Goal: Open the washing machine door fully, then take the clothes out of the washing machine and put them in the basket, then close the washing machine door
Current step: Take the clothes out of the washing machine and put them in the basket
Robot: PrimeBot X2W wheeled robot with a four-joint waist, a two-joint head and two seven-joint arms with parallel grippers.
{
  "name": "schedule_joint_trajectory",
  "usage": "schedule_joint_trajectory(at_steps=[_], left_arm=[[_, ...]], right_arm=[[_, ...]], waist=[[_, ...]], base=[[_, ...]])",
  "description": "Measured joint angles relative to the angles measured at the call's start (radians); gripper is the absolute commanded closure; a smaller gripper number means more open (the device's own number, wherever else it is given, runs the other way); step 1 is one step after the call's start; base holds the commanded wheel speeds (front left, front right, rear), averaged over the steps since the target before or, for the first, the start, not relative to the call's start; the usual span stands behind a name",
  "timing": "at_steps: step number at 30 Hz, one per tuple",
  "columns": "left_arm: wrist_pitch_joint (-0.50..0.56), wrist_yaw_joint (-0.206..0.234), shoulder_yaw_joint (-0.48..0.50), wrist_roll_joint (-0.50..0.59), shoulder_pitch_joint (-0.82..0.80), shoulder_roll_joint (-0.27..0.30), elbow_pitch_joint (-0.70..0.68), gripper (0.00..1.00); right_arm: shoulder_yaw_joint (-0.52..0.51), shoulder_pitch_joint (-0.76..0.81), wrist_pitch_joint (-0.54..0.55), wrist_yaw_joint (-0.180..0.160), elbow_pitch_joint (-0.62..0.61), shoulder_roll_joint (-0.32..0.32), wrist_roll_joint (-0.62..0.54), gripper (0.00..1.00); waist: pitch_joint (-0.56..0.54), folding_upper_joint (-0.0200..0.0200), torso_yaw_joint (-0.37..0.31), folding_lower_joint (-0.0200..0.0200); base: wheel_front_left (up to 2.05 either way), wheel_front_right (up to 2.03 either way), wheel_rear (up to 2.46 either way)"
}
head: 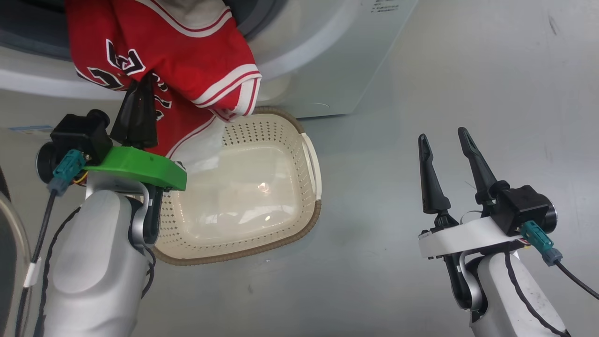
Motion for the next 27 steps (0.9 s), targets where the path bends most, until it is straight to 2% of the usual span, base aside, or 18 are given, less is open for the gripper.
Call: schedule_joint_trajectory(at_steps=[13, 23, 27], left_arm=[[-0.004, -0.011, -0.040, 0.013, 0.113, -0.023, -0.247, 1.00], [-0.006, -0.021, -0.092, 0.017, 0.207, -0.027, -0.414, 1.00], [-0.006, -0.021, -0.100, 0.017, 0.260, -0.027, -0.438, 1.00]], right_arm=[[-0.004, 0.020, 0.000, 0.010, 0.016, -0.006, -0.011, 0.00], [-0.001, 0.035, 0.000, 0.021, 0.024, -0.005, -0.020, 0.00], [0.001, 0.037, 0.000, 0.028, 0.027, -0.004, -0.021, 0.00]], waist=[[-0.058, 0.0000, 0.090, 0.0000], [-0.084, 0.0000, 0.114, 0.0000], [-0.088, 0.0000, 0.116, 0.0000]], base=[[0.00, 0.00, 0.00], [0.00, 0.00, 0.00], [0.00, 0.00, 0.00]])
